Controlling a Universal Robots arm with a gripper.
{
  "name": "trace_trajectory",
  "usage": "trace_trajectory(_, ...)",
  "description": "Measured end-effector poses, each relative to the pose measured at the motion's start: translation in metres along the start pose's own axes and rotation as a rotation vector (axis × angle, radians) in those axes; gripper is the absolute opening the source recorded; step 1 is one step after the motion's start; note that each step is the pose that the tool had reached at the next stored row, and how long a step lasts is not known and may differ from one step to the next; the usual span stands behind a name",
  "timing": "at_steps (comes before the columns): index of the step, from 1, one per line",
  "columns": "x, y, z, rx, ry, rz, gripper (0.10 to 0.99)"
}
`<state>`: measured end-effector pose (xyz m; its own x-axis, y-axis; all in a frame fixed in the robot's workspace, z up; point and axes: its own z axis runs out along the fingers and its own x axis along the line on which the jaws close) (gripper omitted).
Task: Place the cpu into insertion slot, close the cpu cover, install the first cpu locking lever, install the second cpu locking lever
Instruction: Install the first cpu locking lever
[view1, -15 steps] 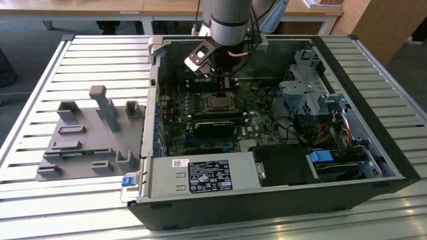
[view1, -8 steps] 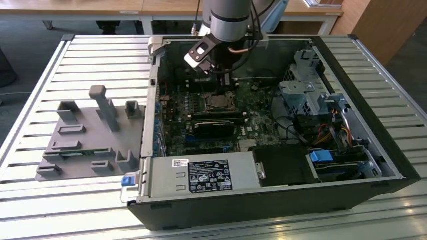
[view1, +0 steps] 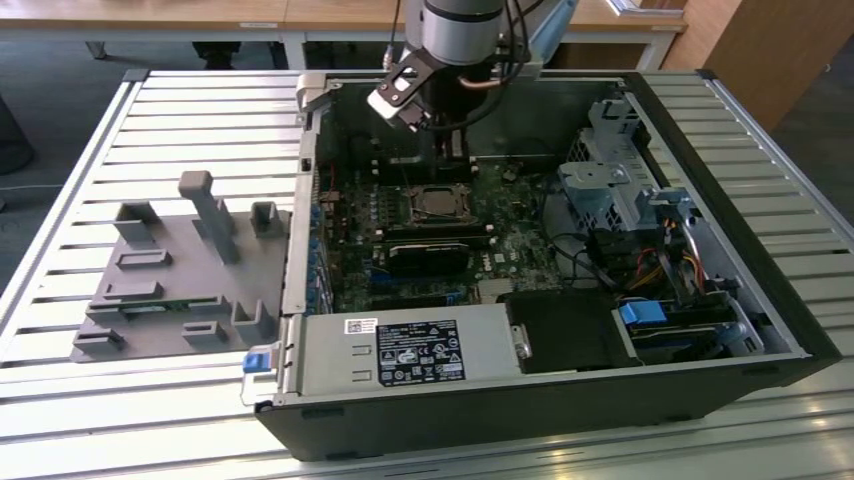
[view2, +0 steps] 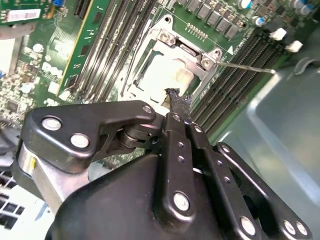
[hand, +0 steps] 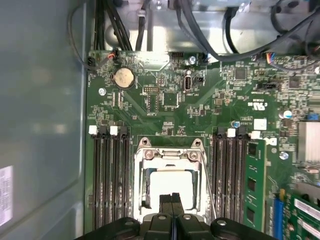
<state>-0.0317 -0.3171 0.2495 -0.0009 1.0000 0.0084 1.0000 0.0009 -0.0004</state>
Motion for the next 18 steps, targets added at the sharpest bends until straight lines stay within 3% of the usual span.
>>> trace_trajectory(5, 0.0001, 0.0, -0.0145, 0.0, -0.0013, 0.0, 0.106)
trace_trajectory(10, 0.0001, -0.0001, -0.0146, 0.0, -0.0023, -0.057, 0.106)
trace_trajectory(18, 0.0001, -0.0001, -0.0146, 0.002, -0.0024, -0.219, 0.106)
